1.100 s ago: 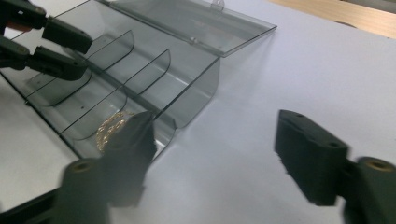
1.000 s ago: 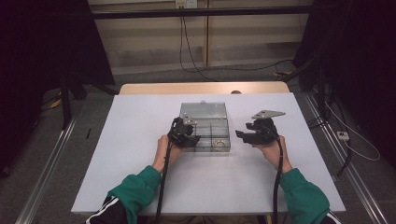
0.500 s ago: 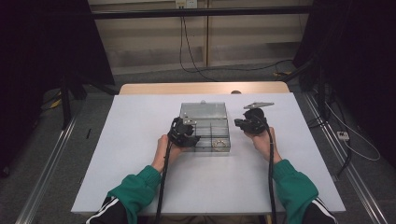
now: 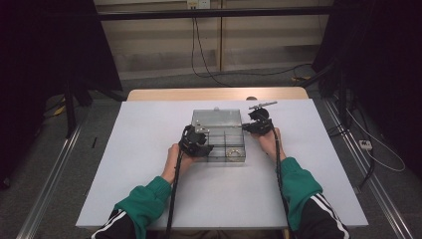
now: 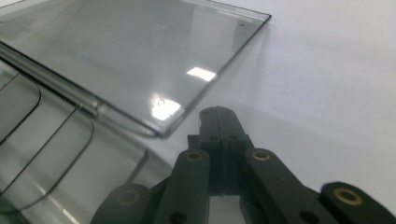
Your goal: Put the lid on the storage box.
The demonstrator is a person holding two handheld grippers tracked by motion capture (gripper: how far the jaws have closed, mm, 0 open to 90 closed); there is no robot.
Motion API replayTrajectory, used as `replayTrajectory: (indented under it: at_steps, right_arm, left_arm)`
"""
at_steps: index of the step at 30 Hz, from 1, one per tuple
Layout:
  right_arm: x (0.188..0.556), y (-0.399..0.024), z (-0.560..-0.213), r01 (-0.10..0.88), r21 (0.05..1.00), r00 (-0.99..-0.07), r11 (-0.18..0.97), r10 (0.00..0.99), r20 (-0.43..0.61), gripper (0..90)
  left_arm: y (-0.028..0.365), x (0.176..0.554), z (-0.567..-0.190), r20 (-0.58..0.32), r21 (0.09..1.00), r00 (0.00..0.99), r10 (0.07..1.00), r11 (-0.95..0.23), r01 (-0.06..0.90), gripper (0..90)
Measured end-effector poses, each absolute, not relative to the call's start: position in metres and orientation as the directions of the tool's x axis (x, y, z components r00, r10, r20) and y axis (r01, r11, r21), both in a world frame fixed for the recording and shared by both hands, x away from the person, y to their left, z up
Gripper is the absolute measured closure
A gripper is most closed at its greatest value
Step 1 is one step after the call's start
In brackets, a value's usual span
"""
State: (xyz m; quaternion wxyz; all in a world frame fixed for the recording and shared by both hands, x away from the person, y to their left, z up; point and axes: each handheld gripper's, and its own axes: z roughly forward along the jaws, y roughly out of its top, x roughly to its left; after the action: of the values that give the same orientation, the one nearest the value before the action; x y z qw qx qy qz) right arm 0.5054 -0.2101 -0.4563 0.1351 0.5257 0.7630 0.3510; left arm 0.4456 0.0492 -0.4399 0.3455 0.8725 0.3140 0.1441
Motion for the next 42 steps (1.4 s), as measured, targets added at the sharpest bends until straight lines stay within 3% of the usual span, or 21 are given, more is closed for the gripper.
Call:
replayTrajectory:
  at_steps: [13,26,42]
  right_arm:
    - [0.521,-0.205,-0.461,0.709,0.682,-0.402,0.181,0.898,0.179,90.0]
    - [0.519,-0.208,-0.44,0.62,0.768,-0.425,0.161,0.891,0.156,90.0]
    - [0.518,-0.206,-0.427,0.586,0.791,-0.438,0.177,0.89,0.125,90.0]
  left_arm:
    - [0.05,0.445,-0.44,0.034,0.698,0.766,0.641,-0.564,0.441,60.7]
    - [0.05,0.445,-0.441,0.039,0.7,0.768,0.639,-0.566,0.436,60.9]
    - [0.049,0.445,-0.441,0.051,0.701,0.768,0.639,-0.57,0.428,60.8]
